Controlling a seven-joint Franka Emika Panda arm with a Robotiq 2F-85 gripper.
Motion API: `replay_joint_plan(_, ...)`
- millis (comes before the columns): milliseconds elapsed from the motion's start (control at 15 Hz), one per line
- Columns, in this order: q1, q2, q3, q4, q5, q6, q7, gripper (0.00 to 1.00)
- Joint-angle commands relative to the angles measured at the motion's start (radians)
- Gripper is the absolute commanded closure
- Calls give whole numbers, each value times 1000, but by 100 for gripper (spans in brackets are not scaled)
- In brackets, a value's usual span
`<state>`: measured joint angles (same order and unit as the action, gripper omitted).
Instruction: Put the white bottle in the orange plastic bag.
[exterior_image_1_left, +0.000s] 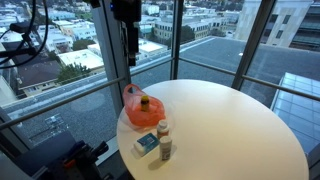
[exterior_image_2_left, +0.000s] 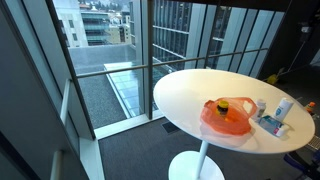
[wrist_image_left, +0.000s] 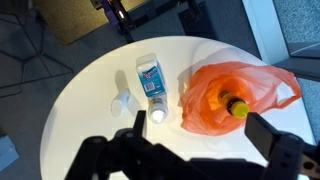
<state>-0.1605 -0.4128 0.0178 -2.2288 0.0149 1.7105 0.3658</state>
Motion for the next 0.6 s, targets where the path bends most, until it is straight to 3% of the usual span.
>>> replay_joint_plan(0,-26,57,-30,-2,-25,45,83,0)
replay_joint_plan(333,-56,131,-85,1,-12,52,142,0)
replay_joint_plan(533,-43,128,-90,-7,-15,46,107,0)
